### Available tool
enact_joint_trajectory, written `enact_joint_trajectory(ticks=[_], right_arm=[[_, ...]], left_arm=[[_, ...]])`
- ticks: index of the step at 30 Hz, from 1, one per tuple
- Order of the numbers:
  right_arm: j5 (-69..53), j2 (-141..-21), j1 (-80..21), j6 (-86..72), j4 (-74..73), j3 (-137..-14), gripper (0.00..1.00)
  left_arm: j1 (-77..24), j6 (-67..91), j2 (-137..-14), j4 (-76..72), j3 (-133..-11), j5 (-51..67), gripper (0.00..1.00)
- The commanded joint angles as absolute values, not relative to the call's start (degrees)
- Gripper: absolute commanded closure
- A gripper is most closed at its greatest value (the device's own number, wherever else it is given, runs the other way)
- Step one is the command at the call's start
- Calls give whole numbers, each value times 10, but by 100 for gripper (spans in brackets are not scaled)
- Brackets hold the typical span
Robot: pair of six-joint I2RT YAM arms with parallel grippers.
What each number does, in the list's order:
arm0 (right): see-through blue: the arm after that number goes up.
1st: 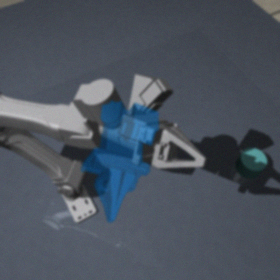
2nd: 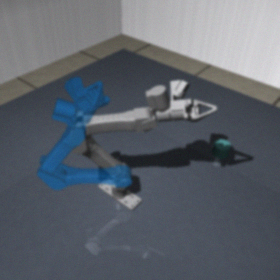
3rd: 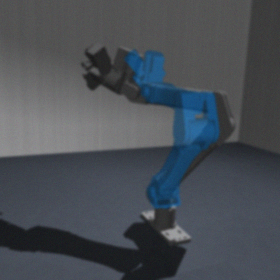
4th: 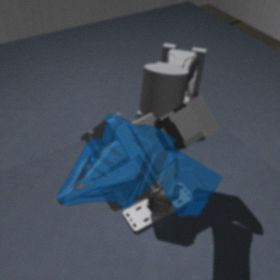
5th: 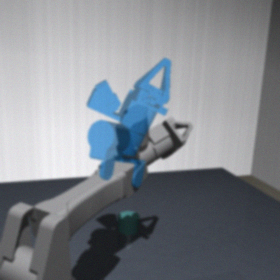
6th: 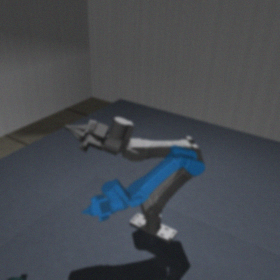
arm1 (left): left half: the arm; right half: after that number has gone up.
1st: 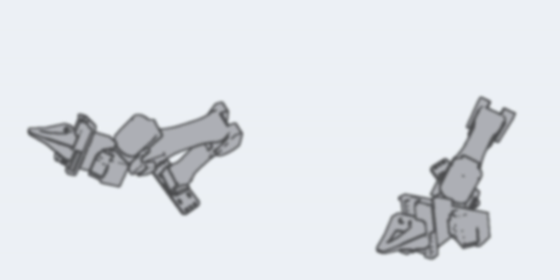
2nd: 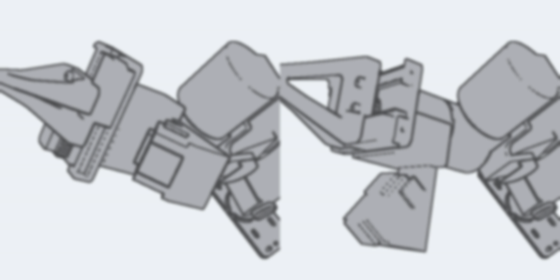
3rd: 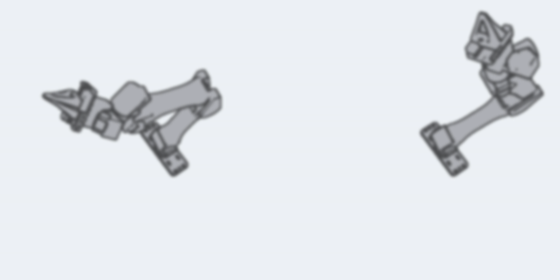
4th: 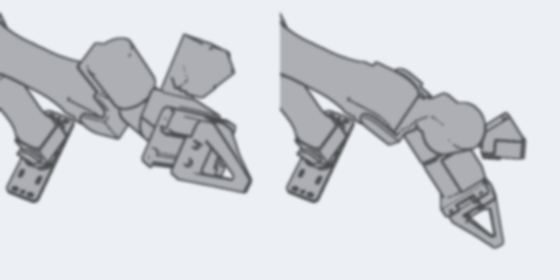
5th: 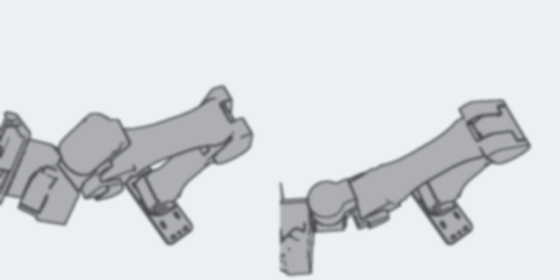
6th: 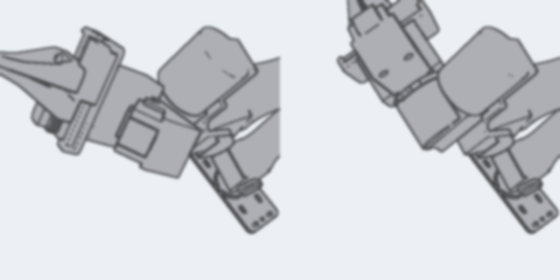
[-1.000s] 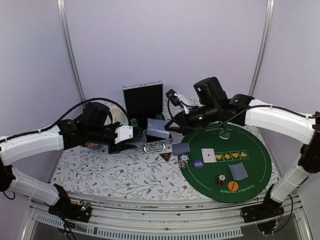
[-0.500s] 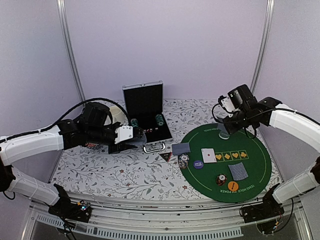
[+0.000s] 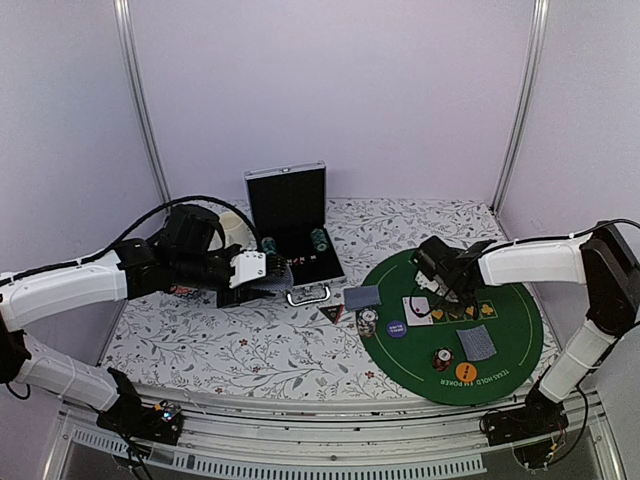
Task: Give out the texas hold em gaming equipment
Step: Flop the poker card in the community card area.
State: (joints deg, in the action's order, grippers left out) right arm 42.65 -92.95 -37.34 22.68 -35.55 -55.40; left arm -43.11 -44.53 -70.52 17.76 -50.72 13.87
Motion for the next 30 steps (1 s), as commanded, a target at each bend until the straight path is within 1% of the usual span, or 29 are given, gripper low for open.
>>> enact_joint_trajectory(ticks=[1, 7, 9, 26, 30], right_arm=[[372, -953, -391, 292, -333, -537, 98], [291, -955, -402, 311, -335, -516, 98], [283, -954, -410, 328, -327, -503, 97], [271, -938, -415, 396, -293, -475, 96], [280, -934, -415, 411, -284, -469, 92]], left_arm=[[-437, -446, -702, 167, -510, 141, 59], [-437, -446, -702, 167, -509, 141, 59], [-437, -446, -703, 167, -509, 140, 59], [-437, -446, -705, 168, -510, 139, 59], [-437, -446, -703, 167, -509, 139, 59]])
